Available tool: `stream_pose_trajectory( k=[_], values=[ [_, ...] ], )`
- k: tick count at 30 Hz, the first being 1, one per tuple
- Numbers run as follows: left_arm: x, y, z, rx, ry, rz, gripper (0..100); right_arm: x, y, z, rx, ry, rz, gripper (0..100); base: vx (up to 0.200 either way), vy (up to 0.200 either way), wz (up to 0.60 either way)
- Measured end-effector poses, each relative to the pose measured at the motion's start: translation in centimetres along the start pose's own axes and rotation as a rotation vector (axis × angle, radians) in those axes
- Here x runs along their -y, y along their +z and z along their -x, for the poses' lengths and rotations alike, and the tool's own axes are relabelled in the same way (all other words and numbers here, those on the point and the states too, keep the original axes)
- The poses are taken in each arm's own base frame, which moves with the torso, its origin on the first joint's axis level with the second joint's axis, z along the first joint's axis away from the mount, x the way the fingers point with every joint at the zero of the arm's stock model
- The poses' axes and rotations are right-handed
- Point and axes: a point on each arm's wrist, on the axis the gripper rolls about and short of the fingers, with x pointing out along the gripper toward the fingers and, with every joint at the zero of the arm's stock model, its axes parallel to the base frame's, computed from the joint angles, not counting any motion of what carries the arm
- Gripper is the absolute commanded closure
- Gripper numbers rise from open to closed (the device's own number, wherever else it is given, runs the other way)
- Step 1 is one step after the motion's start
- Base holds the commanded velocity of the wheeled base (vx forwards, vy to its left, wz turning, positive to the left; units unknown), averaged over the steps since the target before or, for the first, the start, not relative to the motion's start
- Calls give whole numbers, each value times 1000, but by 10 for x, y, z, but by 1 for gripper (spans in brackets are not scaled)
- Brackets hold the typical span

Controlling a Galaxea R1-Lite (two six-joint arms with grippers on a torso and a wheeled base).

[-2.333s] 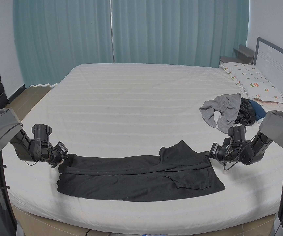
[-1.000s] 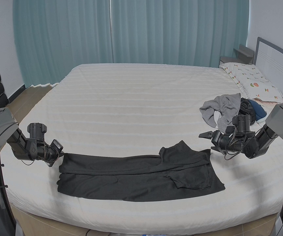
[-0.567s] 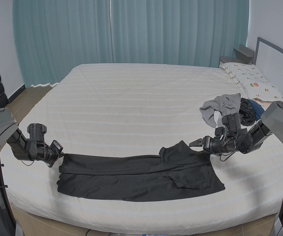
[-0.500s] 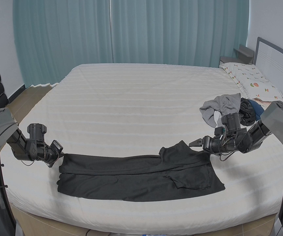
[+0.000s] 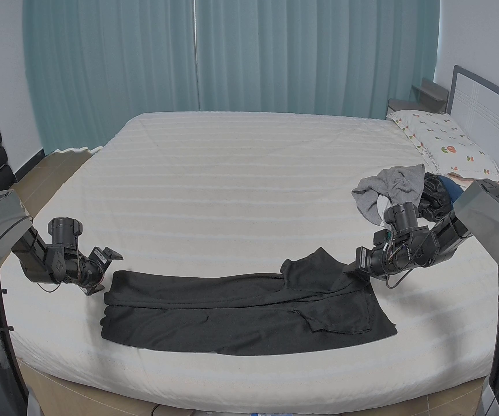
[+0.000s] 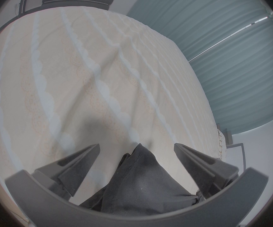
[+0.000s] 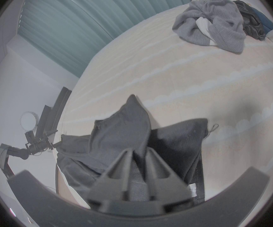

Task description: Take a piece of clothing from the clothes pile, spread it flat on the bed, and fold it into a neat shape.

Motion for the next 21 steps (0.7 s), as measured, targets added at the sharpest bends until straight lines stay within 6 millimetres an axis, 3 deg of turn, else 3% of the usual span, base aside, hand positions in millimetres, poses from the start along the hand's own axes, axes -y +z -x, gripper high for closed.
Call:
stream_pose_trajectory(
  k=[9, 21],
  values=[
    [0, 0, 1, 1, 0, 3, 0, -4, -4, 17, 3, 1, -3, 100, 0, 0, 0],
    [-1, 0, 8, 2, 4, 9, 0, 2, -30, 37, -40, -21, 23, 100, 0, 0, 0]
  ],
)
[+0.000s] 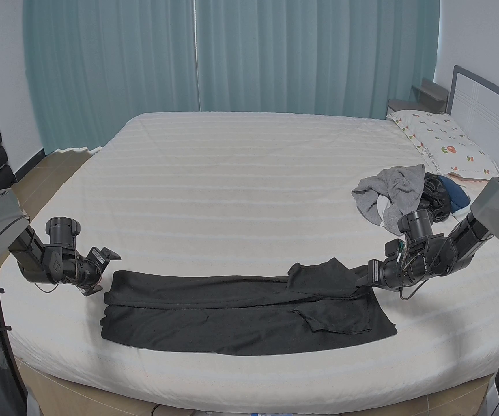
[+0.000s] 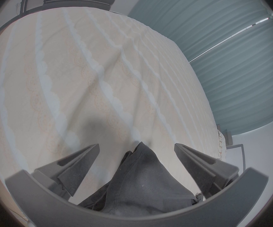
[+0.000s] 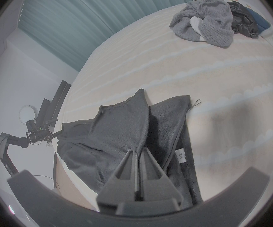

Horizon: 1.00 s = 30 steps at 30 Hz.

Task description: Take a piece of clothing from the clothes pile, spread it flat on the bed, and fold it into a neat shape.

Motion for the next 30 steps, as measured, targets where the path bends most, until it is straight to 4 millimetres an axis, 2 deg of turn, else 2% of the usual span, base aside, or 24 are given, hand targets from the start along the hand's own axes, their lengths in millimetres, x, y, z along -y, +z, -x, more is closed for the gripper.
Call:
stream_pose_trajectory(
  k=[3, 4, 11, 18, 27, 28, 30],
  values=[
    [0, 1, 4, 4, -2, 3, 0, 0, -2, 2, 18, 5, 7, 100, 0, 0, 0],
    [0, 1, 5, 4, -3, 3, 0, 0, -2, 2, 23, 6, 8, 0, 0, 0, 0],
    [1, -3, 23, -26, -25, 2, 0, -3, -6, 6, 23, 10, -4, 0, 0, 0, 0],
    [-6, -21, 42, -105, 7, -57, 0, -14, -9, 20, 54, -23, -171, 0, 0, 0, 0],
    [-8, -39, 47, -157, 43, -125, 0, -36, -23, 39, 111, -93, -350, 0, 0, 0, 0],
    [-8, -40, 46, -155, 46, -128, 100, -38, -23, 40, 117, -97, -366, 0, 0, 0, 0],
    [-7, -42, 43, -146, 60, -135, 100, -42, -26, 40, 121, -100, -386, 0, 0, 0, 0]
  ],
)
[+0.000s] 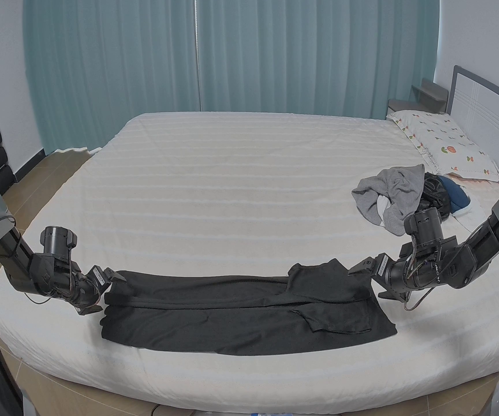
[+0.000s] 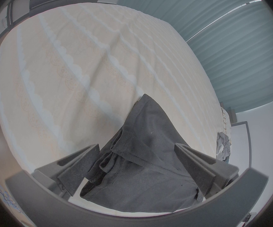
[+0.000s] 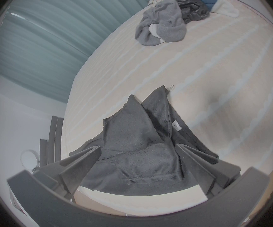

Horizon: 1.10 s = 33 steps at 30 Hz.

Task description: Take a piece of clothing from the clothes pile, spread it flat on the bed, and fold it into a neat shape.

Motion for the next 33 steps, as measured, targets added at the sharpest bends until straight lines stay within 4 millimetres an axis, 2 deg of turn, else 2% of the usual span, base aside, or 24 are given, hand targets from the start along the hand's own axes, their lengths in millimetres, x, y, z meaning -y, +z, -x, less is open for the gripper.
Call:
stream_pose_trajectory(
  k=[8, 13, 19, 24, 25, 33],
  values=[
    [2, -2, -10, 6, 23, -11, 100, -14, -19, -4, 27, -52, -57, 0, 0, 0, 0],
    [4, -1, -9, 12, 19, 8, 100, -15, -25, -16, 37, -95, -86, 0, 0, 0, 0],
    [10, 2, -1, 37, -3, 25, 100, -16, -25, -27, 34, -120, -130, 0, 0, 0, 0],
    [12, 3, 3, 48, -14, 25, 100, -23, -18, -36, 61, -131, -148, 0, 0, 0, 0],
    [13, 3, 4, 50, -15, 25, 100, -24, -17, -39, 60, -140, -149, 100, 0, 0, 0],
    [14, 5, 7, 59, -22, 22, 100, -29, -7, -54, 79, -170, -159, 100, 0, 0, 0]
  ],
)
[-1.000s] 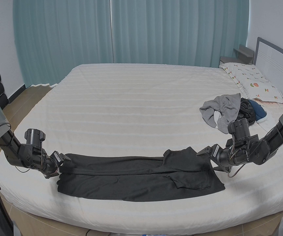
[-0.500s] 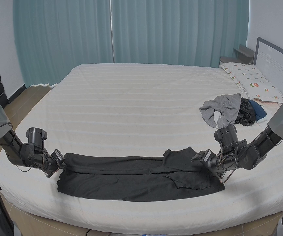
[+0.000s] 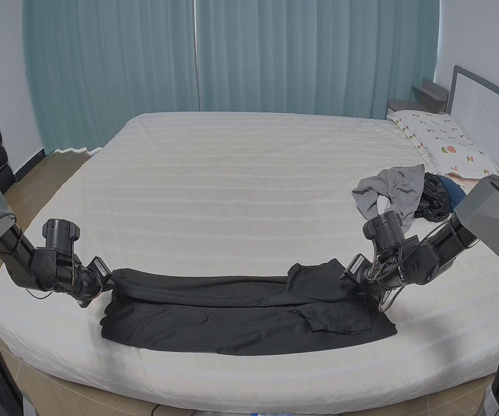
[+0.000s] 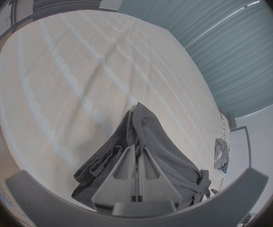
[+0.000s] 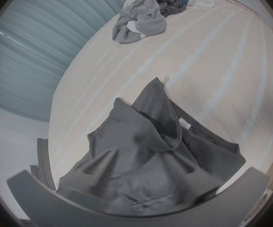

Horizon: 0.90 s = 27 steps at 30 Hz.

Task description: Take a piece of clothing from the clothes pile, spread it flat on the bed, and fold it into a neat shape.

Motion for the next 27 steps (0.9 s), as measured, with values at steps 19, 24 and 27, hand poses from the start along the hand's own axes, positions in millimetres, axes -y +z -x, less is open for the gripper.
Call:
stream_pose_trajectory(
  k=[19, 24, 27],
  values=[
    [42, 43, 9, 120, -100, 14, 100, -50, 54, 6, 120, 131, -47, 100, 0, 0, 0],
    [65, 68, 14, 204, -163, 121, 100, -70, 75, 5, 214, 207, -63, 100, 0, 0, 0],
    [69, 73, 12, 219, -170, 135, 100, -73, 78, 1, 235, 216, -59, 100, 0, 0, 0]
  ],
)
